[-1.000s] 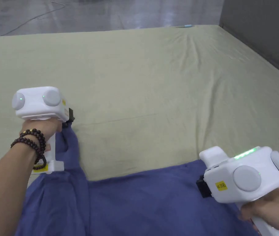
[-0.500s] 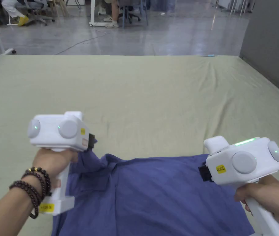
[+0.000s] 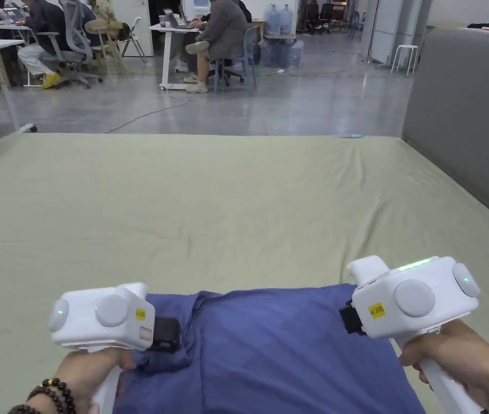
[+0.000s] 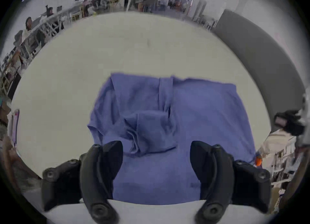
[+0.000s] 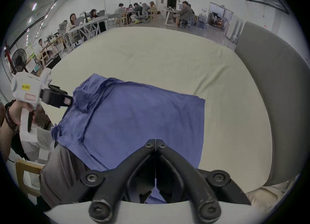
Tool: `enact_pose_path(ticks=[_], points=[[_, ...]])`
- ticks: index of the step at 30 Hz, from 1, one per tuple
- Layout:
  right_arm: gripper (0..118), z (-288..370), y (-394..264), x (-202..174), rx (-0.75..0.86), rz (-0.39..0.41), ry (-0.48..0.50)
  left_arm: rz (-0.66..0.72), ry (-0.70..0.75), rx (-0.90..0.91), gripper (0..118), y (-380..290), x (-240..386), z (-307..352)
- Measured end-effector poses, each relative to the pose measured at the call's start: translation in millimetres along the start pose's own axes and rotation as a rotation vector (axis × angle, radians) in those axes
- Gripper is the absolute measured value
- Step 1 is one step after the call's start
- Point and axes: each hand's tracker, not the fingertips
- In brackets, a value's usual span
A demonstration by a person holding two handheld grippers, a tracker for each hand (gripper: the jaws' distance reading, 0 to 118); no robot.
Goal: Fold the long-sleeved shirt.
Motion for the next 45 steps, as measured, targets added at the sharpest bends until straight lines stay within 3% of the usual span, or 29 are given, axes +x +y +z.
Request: enact_pose_path(ticks=[1,2,3,5,7,12,16,17,18,19,20,21,26,27,28,29,30,31,32,33,37,41,44,45], points=[[0,2.1,0.0,0.6,0.009,-0.006,-0.001,0.02,-0.005,0.027,80,3.7,-3.5,12.9],[0,3.1,0.2,2.5,0.019,-0.018,-0.006,0.027,-0.017,0.047,57,6.5,-7.5,25.2],[0,3.6,-0.3,3.5,0.028,-0.026,-0.008,0.002,-0.041,0.094,0,7.6,-11.5,35.3],[0,-1.1,-1.8,5.8,0.033,-0.042,-0.009,-0.007,0.013,0.183,0,6.9,-8.8,51.1],[0,-8.6,-2.3,7.5,0.022,-0.054,-0.008,-0.052,0.021,0.122,0,8.4,-15.5,49.8],[0,-29.6,0.3,8.6,-0.008,-0.064,0.013,-0.007,0.055,0.084,0,38.7,-23.2,19.7],[0,-47.6,6.1,12.7,-0.038,-0.054,0.024,0.065,-0.059,0.058,4,74.8,-40.4,-34.1],[0,-52.2,7.7,15.0,-0.043,-0.058,0.029,0.086,-0.068,0.047,27,83.7,-45.5,-51.1],[0,-56.4,9.4,17.3,-0.047,-0.064,0.033,0.104,-0.025,0.012,79,90.9,-47.6,-66.5],[0,-61.0,11.4,20.0,-0.053,-0.068,0.036,0.109,0.03,-0.024,106,96.6,-49.8,-80.9],[0,-66.6,14.2,23.7,-0.06,-0.069,0.035,0.108,0.086,-0.043,112,104.2,-51.0,-93.5],[0,-72.7,17.5,28.4,-0.068,-0.071,0.033,0.103,0.128,-0.055,107,109.3,-52.7,-106.0],[0,-119.2,53.8,74.4,-0.111,-0.139,-0.019,0.071,0.201,-0.199,102,105.6,-55.4,-146.2],[0,-130.9,65.2,85.0,-0.125,-0.153,-0.039,0.077,0.212,-0.198,83,101.7,-55.0,-149.5],[2,-142.3,75.9,94.3,-0.132,-0.159,-0.049,0.081,0.195,-0.186,74,101.3,-57.0,-146.9],[24,-154.2,85.9,104.8,-0.135,-0.18,-0.076,0.061,0.209,-0.16,60,101.4,-50.7,-141.3],[73,-165.4,95.0,115.6,-0.145,-0.202,-0.094,0.001,0.158,-0.118,2,101.1,-45.2,-133.2],[102,-179.1,102.2,124.7,-0.166,-0.225,-0.098,-0.022,0.09,-0.102,0,100.2,-41.7,-127.7],[111,-193.1,107.5,134.6,-0.193,-0.244,-0.111,0.0,0.051,-0.069,0,102.7,-41.4,-119.6],[105,-205.3,112.6,144.8,-0.219,-0.25,-0.105,0.016,0.086,-0.087,0,103.4,-36.5,-115.3],[102,-243.0,114.7,172.7,-0.332,-0.332,-0.128,-0.037,0.076,-0.091,0,108.6,-31.2,-107.6],[97,-265.5,101.3,177.9,-0.363,-0.344,-0.099,-0.035,0.079,-0.097,0,112.3,-32.4,-107.0],[97,-263.6,102.6,166.8,-0.355,-0.317,-0.138,-0.04,0.083,-0.101,0,111.2,-33.0,-108.9],[92,-259.7,104.0,162.0,-0.349,-0.305,-0.151,-0.038,0.077,-0.099,0,111.2,-32.9,-109.1]])
